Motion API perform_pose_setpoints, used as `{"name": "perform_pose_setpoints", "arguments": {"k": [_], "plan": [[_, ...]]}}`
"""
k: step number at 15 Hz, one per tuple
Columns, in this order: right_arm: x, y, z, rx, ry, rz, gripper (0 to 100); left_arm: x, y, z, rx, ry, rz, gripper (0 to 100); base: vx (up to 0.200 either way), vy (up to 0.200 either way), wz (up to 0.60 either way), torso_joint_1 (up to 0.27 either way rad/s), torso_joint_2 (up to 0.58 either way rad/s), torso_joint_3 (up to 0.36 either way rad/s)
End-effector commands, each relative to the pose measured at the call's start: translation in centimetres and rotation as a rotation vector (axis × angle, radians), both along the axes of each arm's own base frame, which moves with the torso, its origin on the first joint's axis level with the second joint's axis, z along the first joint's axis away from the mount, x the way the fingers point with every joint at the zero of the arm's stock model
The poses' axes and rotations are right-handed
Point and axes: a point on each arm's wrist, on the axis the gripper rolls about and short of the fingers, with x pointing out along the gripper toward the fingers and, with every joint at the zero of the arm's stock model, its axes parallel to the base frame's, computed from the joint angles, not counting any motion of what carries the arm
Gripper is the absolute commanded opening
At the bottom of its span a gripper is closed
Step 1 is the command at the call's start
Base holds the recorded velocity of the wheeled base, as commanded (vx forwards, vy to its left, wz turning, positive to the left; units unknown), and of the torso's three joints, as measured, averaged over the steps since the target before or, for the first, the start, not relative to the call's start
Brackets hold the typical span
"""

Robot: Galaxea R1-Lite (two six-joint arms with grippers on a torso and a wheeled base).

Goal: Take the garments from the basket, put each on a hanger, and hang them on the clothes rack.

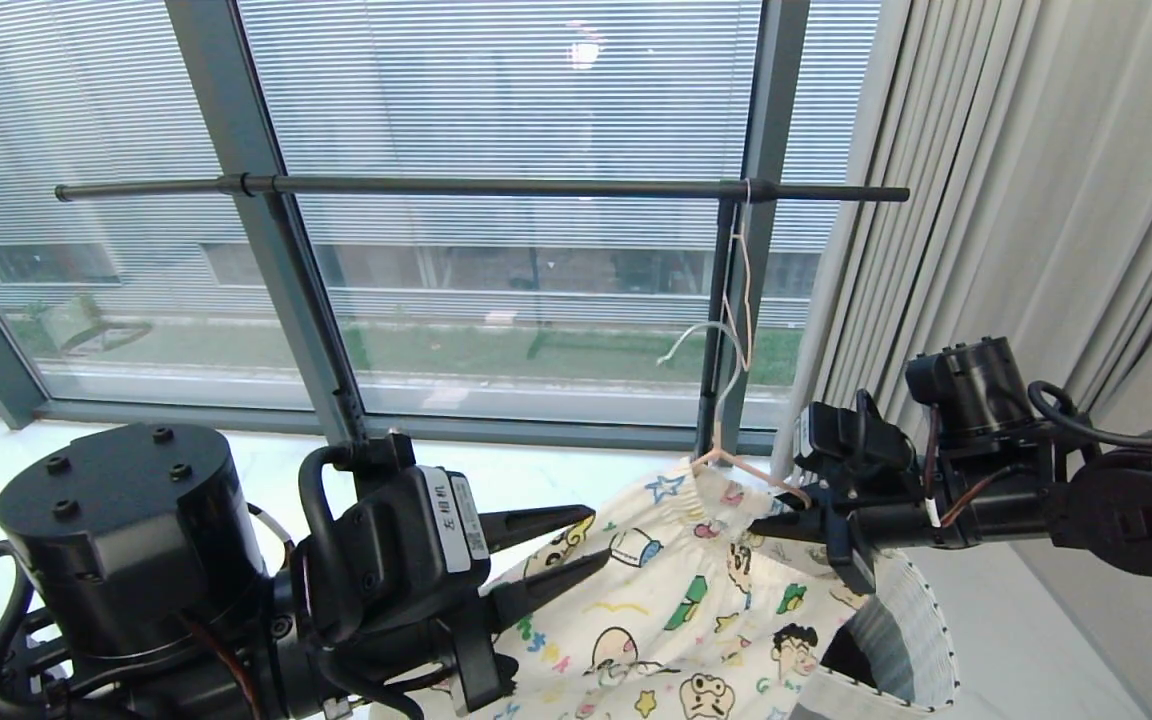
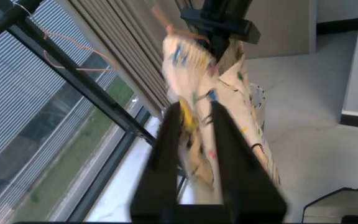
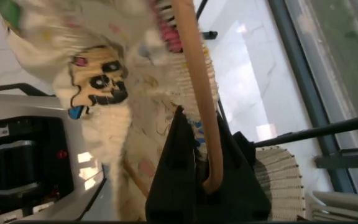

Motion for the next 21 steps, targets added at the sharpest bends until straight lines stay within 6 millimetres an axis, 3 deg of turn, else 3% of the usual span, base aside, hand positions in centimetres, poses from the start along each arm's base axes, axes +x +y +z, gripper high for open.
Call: {"name": "perform_pose_setpoints", "arguments": {"k": [1, 7, 10, 14, 16, 21], "plan": [[-0.1, -0.8, 1.0, 0.023, -0.053, 0.006, 0, 0.0, 0.1, 0.0, 0.002, 0.003, 0.009, 100, 0.000, 0.000, 0.00, 0.000, 0.00, 0.000], [1.4, -5.5, 2.2, -0.006, -0.273, 0.029, 0, 0.0, 0.7, -0.9, 0.030, 0.024, 0.065, 100, 0.000, 0.000, 0.00, 0.000, 0.00, 0.000], [1.2, -6.7, 3.2, 0.010, -0.279, -0.025, 0, -0.1, 3.0, -3.8, 0.112, 0.118, 0.175, 100, 0.000, 0.000, 0.00, 0.000, 0.00, 0.000], [1.1, -6.6, 4.6, 0.097, -0.275, -0.082, 0, -0.1, 3.6, -6.5, 0.183, 0.224, 0.194, 100, 0.000, 0.000, 0.00, 0.000, 0.00, 0.000], [0.7, -6.3, 5.6, 0.153, -0.267, -0.102, 0, 1.1, 4.3, -7.4, 0.196, 0.279, 0.255, 100, 0.000, 0.000, 0.00, 0.000, 0.00, 0.000], [-0.8, -5.3, 7.1, 0.212, -0.257, -0.080, 0, 3.0, 4.0, -8.1, 0.068, 0.352, 0.330, 100, 0.000, 0.000, 0.00, 0.000, 0.00, 0.000]]}}
